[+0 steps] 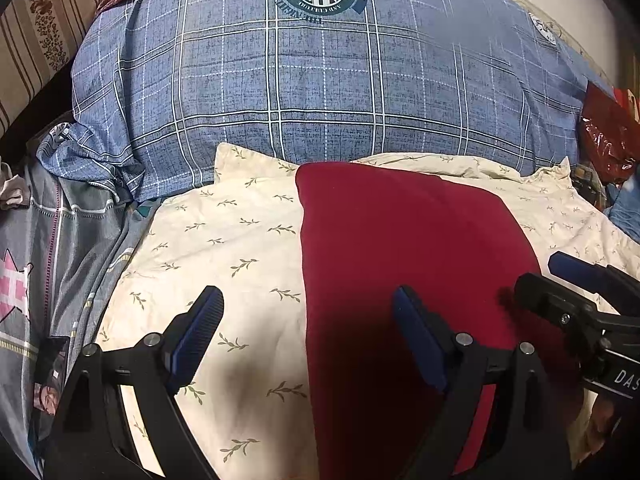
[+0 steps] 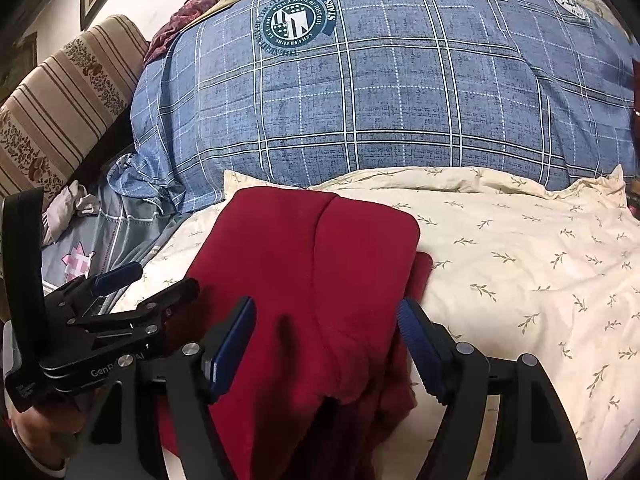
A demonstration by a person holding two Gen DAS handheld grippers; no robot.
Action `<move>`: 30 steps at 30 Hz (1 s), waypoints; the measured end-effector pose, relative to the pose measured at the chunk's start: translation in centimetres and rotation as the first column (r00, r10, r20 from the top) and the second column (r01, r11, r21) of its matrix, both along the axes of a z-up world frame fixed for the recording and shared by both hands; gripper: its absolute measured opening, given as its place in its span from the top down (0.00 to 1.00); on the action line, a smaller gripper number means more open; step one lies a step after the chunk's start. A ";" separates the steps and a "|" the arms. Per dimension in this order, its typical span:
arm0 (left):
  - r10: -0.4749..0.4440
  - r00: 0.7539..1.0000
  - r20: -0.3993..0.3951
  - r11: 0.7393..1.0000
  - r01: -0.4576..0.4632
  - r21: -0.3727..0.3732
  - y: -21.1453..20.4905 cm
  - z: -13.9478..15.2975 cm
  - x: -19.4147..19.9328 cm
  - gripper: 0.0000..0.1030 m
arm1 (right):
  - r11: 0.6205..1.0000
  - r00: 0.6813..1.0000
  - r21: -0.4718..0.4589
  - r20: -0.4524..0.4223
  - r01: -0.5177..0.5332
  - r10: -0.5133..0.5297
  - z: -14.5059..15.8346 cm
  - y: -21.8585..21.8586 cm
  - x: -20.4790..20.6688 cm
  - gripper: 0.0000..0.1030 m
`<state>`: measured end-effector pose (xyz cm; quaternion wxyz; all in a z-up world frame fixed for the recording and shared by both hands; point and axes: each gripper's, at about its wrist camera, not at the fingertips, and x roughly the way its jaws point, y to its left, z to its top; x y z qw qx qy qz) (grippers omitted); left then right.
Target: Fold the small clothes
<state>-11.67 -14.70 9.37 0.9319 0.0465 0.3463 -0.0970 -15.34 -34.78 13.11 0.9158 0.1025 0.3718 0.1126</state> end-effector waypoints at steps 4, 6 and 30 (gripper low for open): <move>0.004 1.000 -0.005 1.000 -0.004 -0.002 0.0 -0.1 0.1 0.15 | 1.000 1.000 0.001 -0.010 0.005 -0.005 -0.2 0.0 0.2 0.27; 0.002 1.000 -0.002 1.000 -0.002 -0.002 0.0 0.0 0.0 0.15 | 1.000 1.000 -0.001 -0.009 0.002 -0.002 -0.2 0.0 0.1 0.27; -0.005 1.000 0.004 1.000 0.005 -0.001 0.1 0.0 0.0 0.15 | 1.000 1.000 -0.016 -0.009 -0.005 0.005 -0.2 0.3 0.1 0.26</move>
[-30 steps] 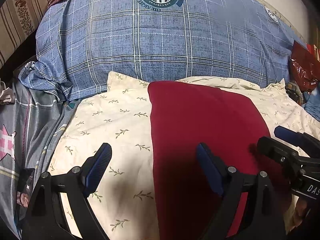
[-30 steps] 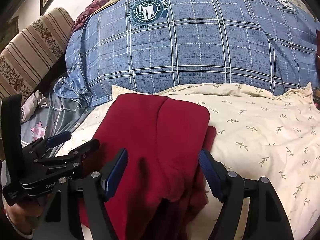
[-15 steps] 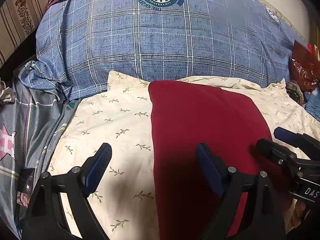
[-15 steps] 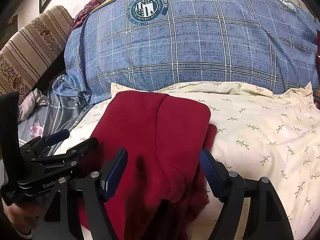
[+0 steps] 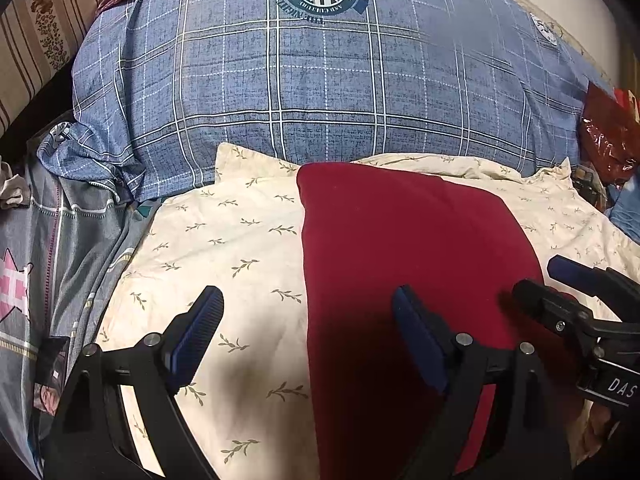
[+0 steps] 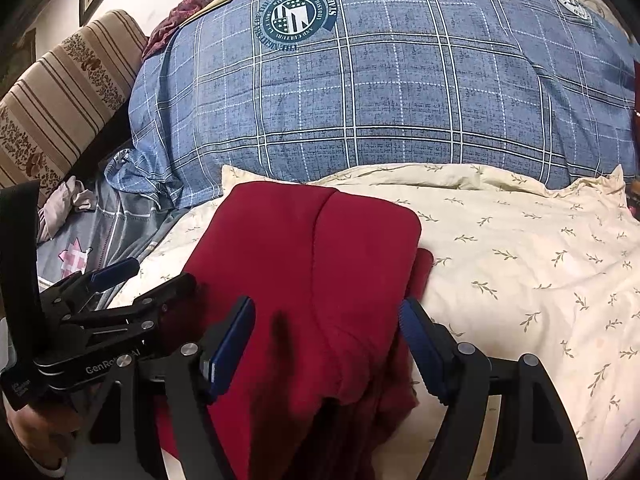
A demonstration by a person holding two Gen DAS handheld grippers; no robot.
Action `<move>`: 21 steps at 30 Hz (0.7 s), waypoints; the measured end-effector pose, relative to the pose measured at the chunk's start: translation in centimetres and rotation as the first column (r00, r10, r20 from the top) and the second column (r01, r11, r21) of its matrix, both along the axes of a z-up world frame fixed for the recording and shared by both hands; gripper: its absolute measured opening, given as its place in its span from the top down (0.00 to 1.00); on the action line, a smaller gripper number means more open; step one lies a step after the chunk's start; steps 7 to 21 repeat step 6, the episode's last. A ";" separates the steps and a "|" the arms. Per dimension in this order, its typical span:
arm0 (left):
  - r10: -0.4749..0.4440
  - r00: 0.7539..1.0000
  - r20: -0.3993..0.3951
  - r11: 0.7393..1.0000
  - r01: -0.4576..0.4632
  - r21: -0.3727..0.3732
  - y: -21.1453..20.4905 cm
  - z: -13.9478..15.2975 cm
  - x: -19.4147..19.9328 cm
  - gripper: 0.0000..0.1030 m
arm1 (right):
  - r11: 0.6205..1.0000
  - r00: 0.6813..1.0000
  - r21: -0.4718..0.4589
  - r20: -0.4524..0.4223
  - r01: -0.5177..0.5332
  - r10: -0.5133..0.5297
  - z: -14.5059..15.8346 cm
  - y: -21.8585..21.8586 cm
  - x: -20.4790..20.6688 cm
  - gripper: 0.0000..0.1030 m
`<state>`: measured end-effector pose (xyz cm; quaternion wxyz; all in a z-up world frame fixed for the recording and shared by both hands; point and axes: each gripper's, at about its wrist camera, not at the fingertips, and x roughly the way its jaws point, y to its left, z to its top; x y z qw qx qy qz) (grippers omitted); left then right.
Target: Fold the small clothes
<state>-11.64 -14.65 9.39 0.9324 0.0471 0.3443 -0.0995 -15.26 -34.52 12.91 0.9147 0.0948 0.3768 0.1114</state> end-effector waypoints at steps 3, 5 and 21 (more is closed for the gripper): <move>-0.009 1.000 0.009 1.000 0.009 -0.005 0.1 0.1 -0.1 0.15 | 1.000 1.000 0.001 -0.003 -0.004 0.004 -0.1 0.0 0.1 0.26; -0.014 1.000 0.007 1.000 0.014 -0.007 0.1 0.1 -0.1 0.15 | 1.000 1.000 -0.004 -0.002 -0.007 0.007 -0.1 0.1 0.0 0.26; -0.017 1.000 0.003 1.000 0.017 -0.012 0.2 0.2 0.0 0.15 | 1.000 1.000 -0.006 -0.001 -0.009 0.009 0.0 0.1 0.0 0.26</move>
